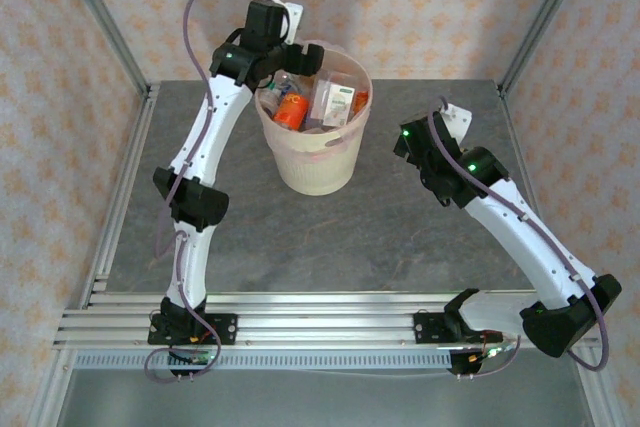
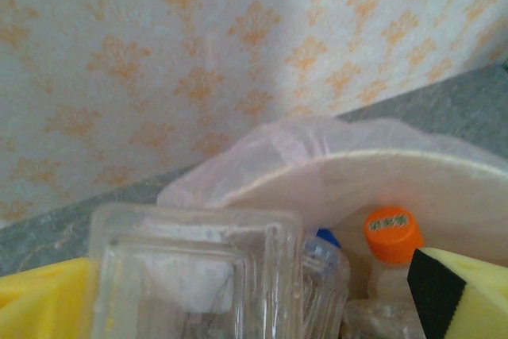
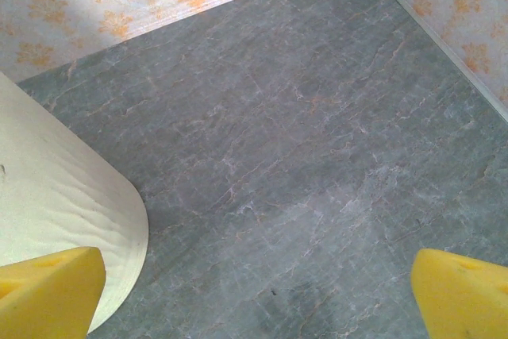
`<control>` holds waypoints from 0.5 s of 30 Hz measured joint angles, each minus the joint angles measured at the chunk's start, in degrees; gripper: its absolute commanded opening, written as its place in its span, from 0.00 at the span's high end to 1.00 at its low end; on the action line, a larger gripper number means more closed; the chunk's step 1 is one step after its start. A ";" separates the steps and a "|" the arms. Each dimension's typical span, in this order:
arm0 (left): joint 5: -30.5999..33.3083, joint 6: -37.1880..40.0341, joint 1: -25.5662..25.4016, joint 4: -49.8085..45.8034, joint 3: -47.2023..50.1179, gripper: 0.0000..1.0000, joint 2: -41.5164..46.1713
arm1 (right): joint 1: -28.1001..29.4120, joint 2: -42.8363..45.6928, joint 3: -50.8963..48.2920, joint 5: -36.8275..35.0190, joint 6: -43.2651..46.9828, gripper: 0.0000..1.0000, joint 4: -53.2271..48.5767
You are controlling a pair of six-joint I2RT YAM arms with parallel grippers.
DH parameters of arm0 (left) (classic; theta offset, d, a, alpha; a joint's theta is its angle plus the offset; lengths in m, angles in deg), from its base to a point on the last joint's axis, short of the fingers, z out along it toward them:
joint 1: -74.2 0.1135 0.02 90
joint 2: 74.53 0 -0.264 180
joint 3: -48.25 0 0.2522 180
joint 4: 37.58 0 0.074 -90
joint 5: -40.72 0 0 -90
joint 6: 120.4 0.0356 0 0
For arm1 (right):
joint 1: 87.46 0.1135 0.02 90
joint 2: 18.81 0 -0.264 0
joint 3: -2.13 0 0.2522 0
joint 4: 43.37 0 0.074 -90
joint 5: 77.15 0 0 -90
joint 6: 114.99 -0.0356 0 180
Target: Put the plastic bottles in the bin
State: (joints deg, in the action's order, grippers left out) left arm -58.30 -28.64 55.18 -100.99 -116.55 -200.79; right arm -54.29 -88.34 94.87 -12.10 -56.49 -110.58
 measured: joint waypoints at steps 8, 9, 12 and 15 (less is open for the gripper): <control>0.26 -1.03 0.17 1.77 -0.13 0.09 5.16 | 0.00 0.00 0.00 0.81 -0.02 0.01 0.17; 0.57 -1.55 0.22 1.77 -0.24 0.16 5.77 | 0.00 0.00 0.00 0.85 -0.02 0.01 0.31; 2.62 -3.10 0.87 1.79 -0.92 0.40 6.97 | 0.00 0.00 0.00 1.01 -0.02 0.01 0.42; 5.66 -4.87 2.01 1.64 -1.18 0.57 7.04 | 0.00 0.00 0.00 1.03 -0.02 0.01 0.42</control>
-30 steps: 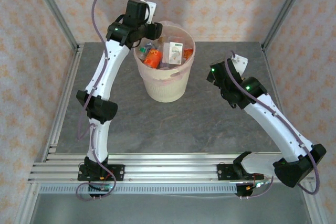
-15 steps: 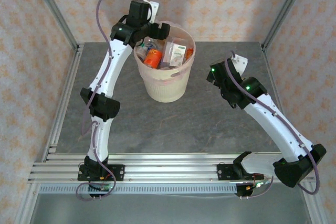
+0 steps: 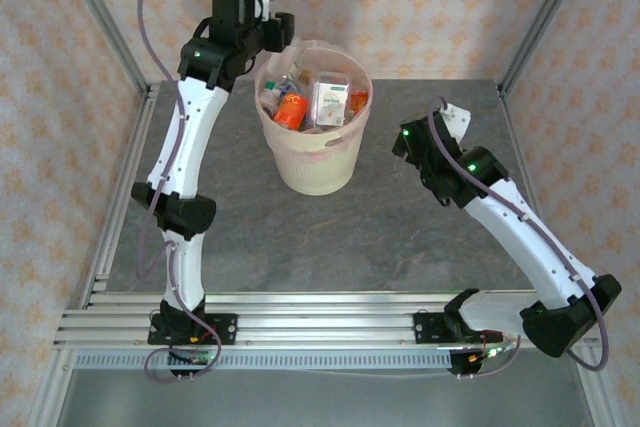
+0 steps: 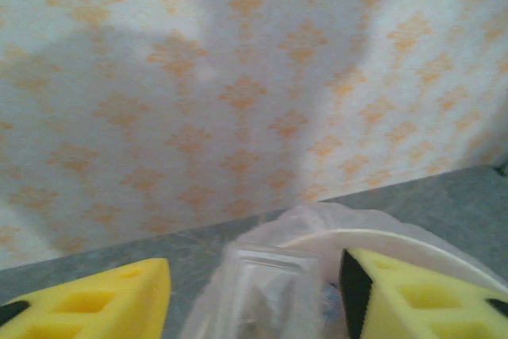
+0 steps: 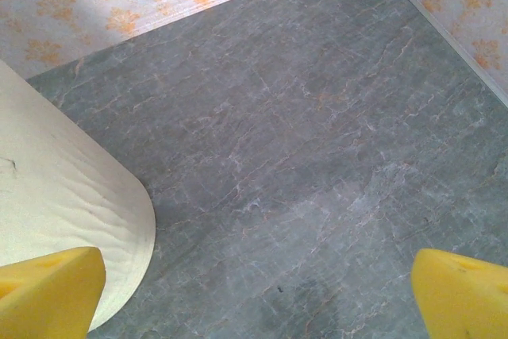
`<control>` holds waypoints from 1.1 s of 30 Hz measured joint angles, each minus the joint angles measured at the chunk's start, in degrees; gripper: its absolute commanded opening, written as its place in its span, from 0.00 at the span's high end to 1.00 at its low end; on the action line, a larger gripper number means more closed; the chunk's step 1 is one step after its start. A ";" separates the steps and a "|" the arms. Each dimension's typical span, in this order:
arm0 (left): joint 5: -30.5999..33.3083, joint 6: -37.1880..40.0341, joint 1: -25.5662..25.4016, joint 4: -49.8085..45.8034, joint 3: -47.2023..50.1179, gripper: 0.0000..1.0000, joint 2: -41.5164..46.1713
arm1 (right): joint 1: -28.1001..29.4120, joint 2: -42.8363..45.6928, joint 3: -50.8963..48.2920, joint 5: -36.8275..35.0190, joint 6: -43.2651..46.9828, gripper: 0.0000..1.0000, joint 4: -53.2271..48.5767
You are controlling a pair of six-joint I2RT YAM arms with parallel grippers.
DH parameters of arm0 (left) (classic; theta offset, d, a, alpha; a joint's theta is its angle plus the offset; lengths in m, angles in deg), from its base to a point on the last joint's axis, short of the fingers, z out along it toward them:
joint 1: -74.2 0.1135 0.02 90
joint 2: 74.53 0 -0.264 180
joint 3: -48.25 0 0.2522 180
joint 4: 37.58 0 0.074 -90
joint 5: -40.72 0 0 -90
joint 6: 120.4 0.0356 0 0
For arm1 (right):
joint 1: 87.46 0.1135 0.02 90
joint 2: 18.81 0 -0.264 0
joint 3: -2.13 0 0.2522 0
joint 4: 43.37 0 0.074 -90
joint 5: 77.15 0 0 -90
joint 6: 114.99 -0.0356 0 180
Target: Put the plastic bottles in the bin
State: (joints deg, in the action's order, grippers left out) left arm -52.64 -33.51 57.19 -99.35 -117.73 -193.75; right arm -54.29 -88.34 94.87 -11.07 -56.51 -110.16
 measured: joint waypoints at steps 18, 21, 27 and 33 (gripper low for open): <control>-1.16 -2.89 3.91 -1.66 0.00 0.61 -8.37 | 0.00 0.00 0.00 0.66 0.00 0.01 0.00; -3.76 -2.86 3.93 -1.86 0.00 0.61 -8.55 | 0.00 0.00 0.00 0.63 -0.02 0.01 0.00; -5.46 -2.45 3.89 -2.49 0.02 0.59 -8.57 | 0.00 0.00 0.00 1.01 -0.04 0.01 0.00; -3.96 -1.60 3.89 -2.75 0.02 0.52 -8.57 | 0.00 -0.15 0.00 1.09 -0.02 0.01 0.00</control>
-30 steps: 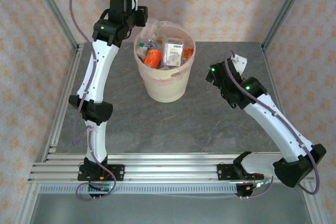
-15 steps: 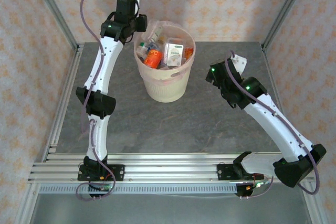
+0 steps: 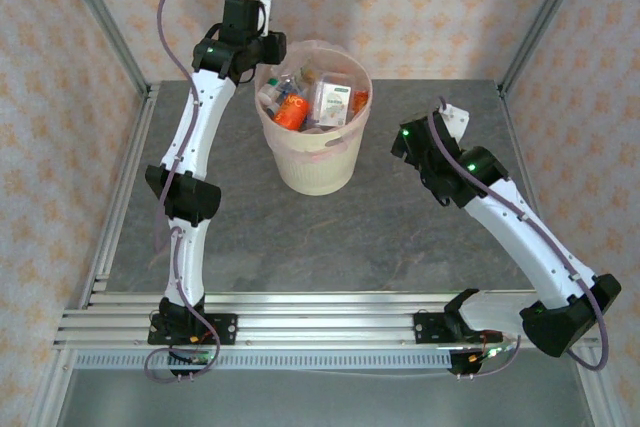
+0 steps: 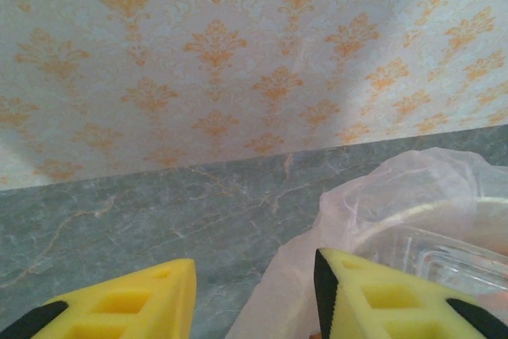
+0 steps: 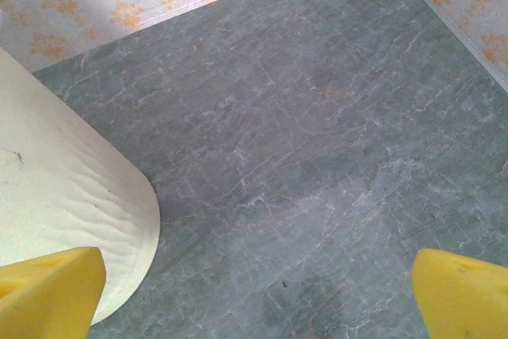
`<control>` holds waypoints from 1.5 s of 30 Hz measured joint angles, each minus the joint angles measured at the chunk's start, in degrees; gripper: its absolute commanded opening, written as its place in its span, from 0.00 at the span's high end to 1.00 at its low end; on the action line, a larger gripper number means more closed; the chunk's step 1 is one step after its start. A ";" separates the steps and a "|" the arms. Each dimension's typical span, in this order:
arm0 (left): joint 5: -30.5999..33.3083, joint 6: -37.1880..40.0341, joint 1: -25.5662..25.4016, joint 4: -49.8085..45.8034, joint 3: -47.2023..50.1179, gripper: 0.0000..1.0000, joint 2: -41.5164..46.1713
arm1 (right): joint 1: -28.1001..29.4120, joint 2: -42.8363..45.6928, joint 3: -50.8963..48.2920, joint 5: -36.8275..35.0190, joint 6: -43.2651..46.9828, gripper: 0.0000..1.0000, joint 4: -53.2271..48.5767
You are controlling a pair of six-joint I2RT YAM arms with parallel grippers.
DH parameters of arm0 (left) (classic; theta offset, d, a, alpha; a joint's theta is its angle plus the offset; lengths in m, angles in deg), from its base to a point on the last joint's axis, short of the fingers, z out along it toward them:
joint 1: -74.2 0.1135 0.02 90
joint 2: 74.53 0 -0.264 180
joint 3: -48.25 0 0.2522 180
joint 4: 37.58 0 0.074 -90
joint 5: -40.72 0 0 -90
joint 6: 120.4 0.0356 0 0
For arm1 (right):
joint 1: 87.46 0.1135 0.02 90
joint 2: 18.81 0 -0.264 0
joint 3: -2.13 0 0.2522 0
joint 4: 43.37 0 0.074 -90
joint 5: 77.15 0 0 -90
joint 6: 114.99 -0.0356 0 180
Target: Put the plastic bottles in the bin
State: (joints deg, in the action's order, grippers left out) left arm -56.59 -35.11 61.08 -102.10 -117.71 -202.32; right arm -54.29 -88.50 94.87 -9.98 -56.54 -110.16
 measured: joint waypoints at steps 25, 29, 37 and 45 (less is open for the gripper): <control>23.28 -2.36 3.78 8.46 32.50 0.00 37.33 | -0.02 5.09 -0.92 -11.87 2.01 0.01 -0.81; 28.65 -3.98 3.76 15.37 53.55 0.00 53.62 | -0.13 7.89 -5.31 -14.51 3.10 0.01 0.02; 37.35 -10.49 3.76 23.78 89.20 0.00 75.78 | -0.22 10.38 -16.00 -19.15 8.20 0.01 7.19; 39.76 -11.21 3.76 34.97 112.91 0.00 91.27 | -2.08 14.34 -26.27 -21.35 16.26 0.01 19.93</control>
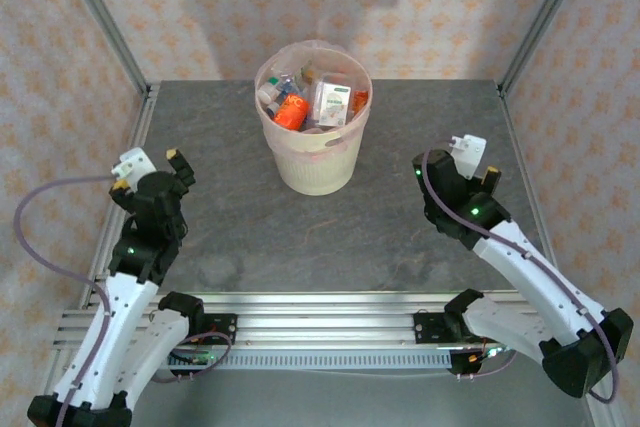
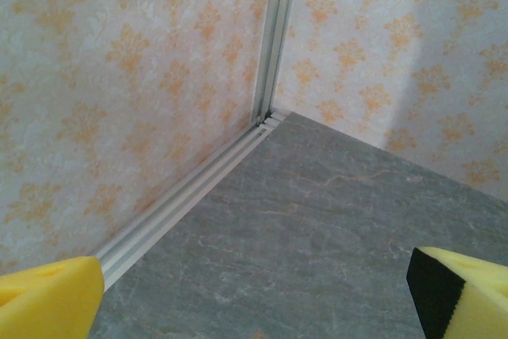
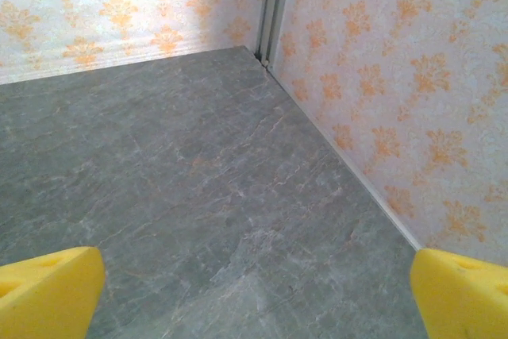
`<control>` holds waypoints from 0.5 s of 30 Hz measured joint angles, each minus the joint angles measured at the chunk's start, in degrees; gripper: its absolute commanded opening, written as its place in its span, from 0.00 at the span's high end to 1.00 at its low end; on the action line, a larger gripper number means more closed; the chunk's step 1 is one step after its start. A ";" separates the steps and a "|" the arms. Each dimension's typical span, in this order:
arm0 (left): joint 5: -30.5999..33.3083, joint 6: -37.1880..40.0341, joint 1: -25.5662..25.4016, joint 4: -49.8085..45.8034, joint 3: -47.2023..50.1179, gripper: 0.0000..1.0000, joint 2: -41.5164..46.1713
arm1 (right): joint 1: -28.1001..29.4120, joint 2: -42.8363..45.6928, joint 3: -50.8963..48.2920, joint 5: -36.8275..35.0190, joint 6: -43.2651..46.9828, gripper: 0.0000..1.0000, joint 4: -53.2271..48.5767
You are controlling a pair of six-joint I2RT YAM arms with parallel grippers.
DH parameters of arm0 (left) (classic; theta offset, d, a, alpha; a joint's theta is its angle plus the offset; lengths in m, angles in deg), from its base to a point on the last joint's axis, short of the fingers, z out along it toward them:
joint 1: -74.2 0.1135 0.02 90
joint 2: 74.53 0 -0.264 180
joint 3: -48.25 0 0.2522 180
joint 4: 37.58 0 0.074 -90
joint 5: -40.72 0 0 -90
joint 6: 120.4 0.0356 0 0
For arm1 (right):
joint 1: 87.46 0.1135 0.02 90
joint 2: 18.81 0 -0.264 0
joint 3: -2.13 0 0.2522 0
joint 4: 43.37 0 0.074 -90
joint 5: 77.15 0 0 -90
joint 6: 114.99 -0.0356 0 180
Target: Put the plastic bottles in the bin
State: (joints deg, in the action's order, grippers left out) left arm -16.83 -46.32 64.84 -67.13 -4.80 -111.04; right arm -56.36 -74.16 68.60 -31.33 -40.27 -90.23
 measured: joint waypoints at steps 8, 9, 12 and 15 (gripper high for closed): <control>-0.66 4.52 0.00 15.78 18.62 0.00 0.92 | -8.52 2.05 -10.78 4.63 8.22 0.01 14.43; -0.70 5.33 0.00 17.57 20.48 0.00 0.68 | -9.62 2.71 -12.50 5.75 9.29 0.01 16.52; -0.92 7.48 0.02 22.86 23.93 0.00 -1.07 | -12.92 4.13 -16.79 9.03 11.50 0.01 21.88; -2.36 8.83 0.44 28.02 25.35 0.00 -4.46 | -15.85 4.15 -19.41 12.11 12.61 0.01 26.10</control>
State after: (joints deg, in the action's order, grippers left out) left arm -19.19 -37.49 65.28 -39.11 20.56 -115.50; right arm -72.21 -70.01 49.19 -19.22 -27.66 -64.13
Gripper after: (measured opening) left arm 0.999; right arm 0.993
